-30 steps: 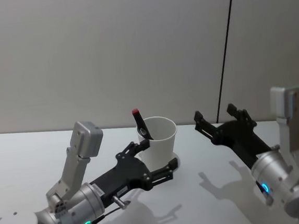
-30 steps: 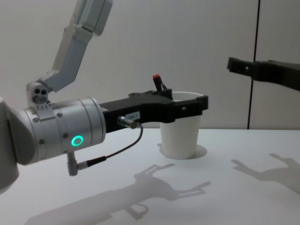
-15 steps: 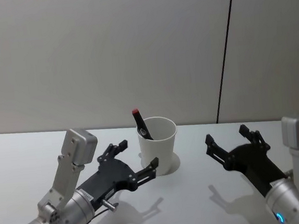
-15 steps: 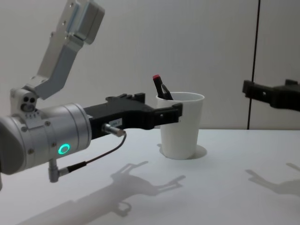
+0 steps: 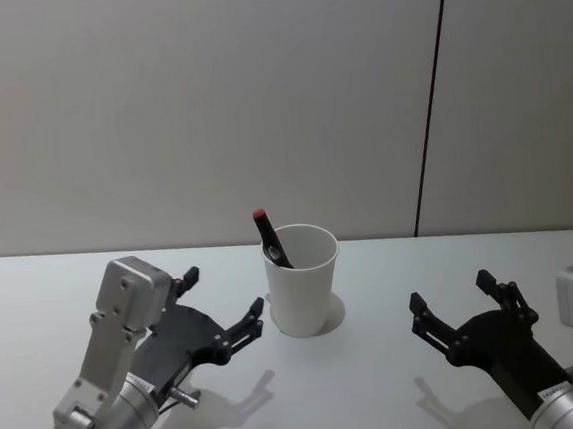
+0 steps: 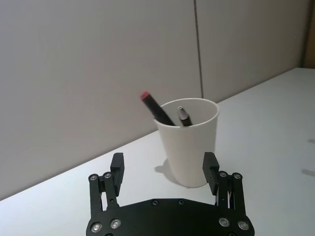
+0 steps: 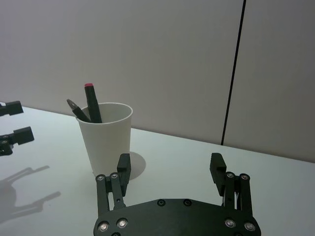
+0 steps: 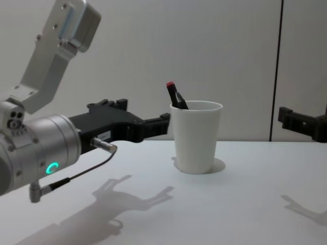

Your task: Place the pen into the pen holder.

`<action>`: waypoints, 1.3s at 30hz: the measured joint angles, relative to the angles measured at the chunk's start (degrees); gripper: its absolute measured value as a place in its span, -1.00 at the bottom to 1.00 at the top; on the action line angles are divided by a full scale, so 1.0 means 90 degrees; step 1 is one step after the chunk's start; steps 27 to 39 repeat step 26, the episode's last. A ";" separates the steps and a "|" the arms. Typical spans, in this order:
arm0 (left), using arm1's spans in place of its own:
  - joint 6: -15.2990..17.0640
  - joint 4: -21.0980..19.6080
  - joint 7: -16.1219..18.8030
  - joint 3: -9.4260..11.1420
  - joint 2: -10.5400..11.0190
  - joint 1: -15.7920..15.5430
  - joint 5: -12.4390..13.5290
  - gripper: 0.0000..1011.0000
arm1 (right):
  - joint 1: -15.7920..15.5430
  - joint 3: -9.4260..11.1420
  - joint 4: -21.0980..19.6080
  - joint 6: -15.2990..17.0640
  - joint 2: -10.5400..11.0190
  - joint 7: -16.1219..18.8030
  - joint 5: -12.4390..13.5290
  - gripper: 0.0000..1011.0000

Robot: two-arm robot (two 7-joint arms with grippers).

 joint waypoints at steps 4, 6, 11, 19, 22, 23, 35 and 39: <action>0.0004 -0.0128 0.0322 -0.0017 0.0056 0.0104 0.0165 0.98 | -0.0050 0.0014 -0.0027 -0.0017 0.0008 0.0002 -0.0027 0.98; 0.0006 -0.0199 0.0497 -0.0026 0.0086 0.0163 0.0251 0.98 | -0.0052 0.0015 -0.0030 -0.0018 0.0008 0.0002 -0.0028 0.98; 0.0010 -0.0298 0.0741 -0.0039 0.0126 0.0243 0.0375 0.98 | -0.0054 0.0015 -0.0030 -0.0018 0.0008 0.0002 -0.0029 0.98; 0.0011 -0.0344 0.0860 -0.0046 0.0147 0.0281 0.0435 0.98 | -0.0054 0.0014 -0.0030 -0.0018 0.0005 0.0001 -0.0029 0.98; 0.0011 -0.0345 0.0862 -0.0046 0.0147 0.0281 0.0436 0.99 | -0.0055 0.0012 -0.0030 -0.0018 0.0005 0.0001 -0.0029 0.98; 0.0011 -0.0345 0.0863 -0.0045 0.0147 0.0281 0.0437 0.98 | -0.0054 0.0012 -0.0031 -0.0018 0.0005 0.0001 -0.0029 0.98; 0.0011 -0.0345 0.0864 -0.0045 0.0146 0.0281 0.0438 0.98 | -0.0055 0.0011 -0.0030 -0.0018 0.0005 0.0001 -0.0029 0.98; 0.0011 -0.0345 0.0864 -0.0045 0.0146 0.0281 0.0438 0.98 | -0.0055 0.0011 -0.0030 -0.0018 0.0005 0.0001 -0.0029 0.98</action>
